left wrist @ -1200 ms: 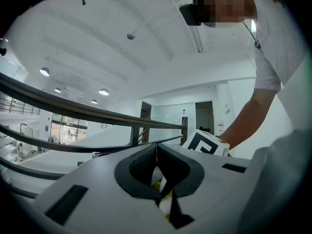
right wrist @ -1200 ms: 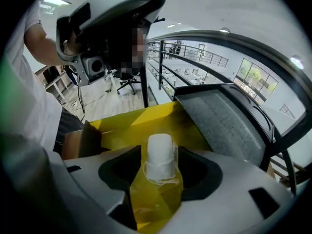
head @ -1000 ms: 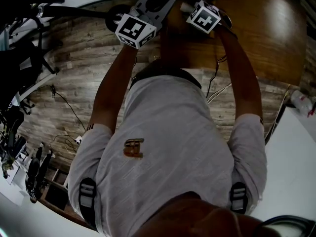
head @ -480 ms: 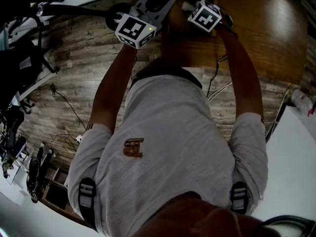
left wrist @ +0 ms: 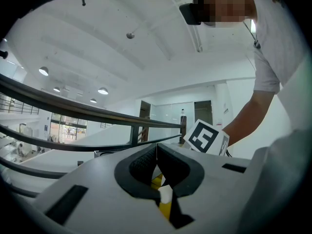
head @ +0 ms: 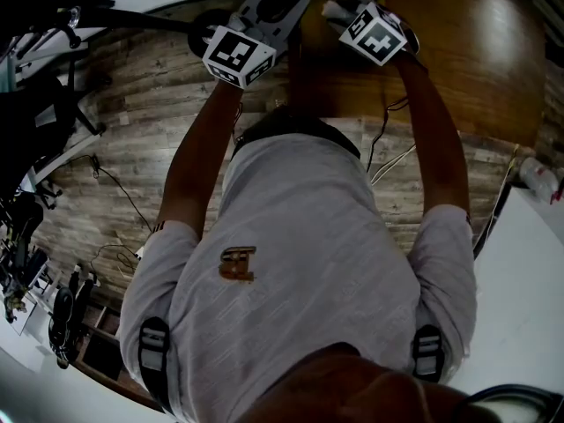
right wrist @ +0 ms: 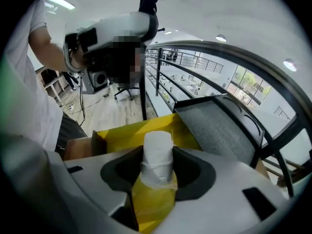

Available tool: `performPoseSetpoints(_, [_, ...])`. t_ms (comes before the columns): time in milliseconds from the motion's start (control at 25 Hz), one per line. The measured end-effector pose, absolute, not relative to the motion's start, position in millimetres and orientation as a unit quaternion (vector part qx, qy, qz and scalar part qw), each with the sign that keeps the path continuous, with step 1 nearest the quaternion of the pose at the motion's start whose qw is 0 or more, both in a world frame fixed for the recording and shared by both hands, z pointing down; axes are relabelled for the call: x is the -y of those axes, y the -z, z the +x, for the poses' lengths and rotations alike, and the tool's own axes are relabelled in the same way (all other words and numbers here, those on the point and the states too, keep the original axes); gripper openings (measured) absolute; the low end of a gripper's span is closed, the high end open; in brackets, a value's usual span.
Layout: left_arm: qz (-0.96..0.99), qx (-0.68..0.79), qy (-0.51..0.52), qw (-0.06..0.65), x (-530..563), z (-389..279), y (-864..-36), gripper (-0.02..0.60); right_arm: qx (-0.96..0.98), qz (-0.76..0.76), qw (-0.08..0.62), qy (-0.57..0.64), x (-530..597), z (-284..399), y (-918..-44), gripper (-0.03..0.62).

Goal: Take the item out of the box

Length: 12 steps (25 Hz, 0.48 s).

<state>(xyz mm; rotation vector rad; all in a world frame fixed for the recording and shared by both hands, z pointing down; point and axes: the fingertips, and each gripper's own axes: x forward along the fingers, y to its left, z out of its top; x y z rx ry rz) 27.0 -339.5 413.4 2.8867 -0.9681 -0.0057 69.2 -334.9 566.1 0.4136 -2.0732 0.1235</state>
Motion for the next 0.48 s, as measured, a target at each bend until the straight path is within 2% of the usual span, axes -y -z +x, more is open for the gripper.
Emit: performPoseSetpoints(480, [0.948,0.315,0.025,0.026,320.3,28.5,-380.2,0.020,0.901,0.249,0.353,-0.030,320.6,64.8,-460.4,0.199])
